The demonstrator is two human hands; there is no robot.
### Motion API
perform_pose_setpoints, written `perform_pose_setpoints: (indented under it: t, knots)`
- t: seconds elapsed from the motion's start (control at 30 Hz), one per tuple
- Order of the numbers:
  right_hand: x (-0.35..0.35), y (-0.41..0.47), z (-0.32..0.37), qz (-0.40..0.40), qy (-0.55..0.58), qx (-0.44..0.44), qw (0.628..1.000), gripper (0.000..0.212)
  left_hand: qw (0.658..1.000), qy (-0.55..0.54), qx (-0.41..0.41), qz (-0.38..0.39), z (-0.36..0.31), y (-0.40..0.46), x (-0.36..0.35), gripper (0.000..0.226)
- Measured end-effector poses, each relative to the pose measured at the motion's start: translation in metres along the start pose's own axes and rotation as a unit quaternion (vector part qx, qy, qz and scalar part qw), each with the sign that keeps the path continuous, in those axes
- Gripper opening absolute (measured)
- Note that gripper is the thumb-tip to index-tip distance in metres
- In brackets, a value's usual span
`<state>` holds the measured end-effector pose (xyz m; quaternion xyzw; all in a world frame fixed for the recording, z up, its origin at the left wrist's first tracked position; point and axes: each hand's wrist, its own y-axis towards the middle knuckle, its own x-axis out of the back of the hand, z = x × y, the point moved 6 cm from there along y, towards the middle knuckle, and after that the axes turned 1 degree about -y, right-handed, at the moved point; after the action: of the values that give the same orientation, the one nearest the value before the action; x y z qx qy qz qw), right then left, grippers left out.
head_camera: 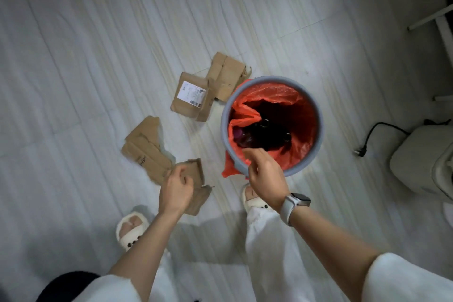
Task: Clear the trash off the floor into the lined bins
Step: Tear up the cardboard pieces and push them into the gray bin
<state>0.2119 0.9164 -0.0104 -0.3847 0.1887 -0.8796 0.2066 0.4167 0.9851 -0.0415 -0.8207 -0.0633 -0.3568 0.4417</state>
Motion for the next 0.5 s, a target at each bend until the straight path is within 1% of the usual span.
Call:
perform_pose_setpoints:
  t: [0.1,0.2,0.3,0.33,0.4,0.5]
  knots:
    - [-0.041,-0.021,0.024,0.026,-0.004,-0.017,1.000,0.040,0.999,0.029,0.013,0.032,0.058,-0.004,0.020,0.030]
    - [-0.094,-0.040,0.037,0.058,-0.062,-0.058,0.995,0.037,0.995,0.065,0.006,0.081,0.116,0.011,0.037,0.031]
    - [-0.156,-0.051,0.034,0.090,-0.088,-0.089,0.988,0.033,0.986,0.111,-0.025,0.120,0.163,0.035,0.048,0.032]
    - [-0.179,-0.051,0.030,0.110,-0.112,-0.083,0.984,0.033,0.983,0.128,-0.046,0.127,0.175,0.044,0.051,0.032]
    - [-0.222,-0.048,0.020,0.146,-0.185,-0.039,0.971,0.034,0.974,0.161,-0.092,0.132,0.195,0.065,0.053,0.033]
    - [-0.275,-0.040,0.006,0.153,-0.284,0.064,0.944,0.024,0.959,0.202,-0.151,0.127,0.215,0.099,0.044,0.035]
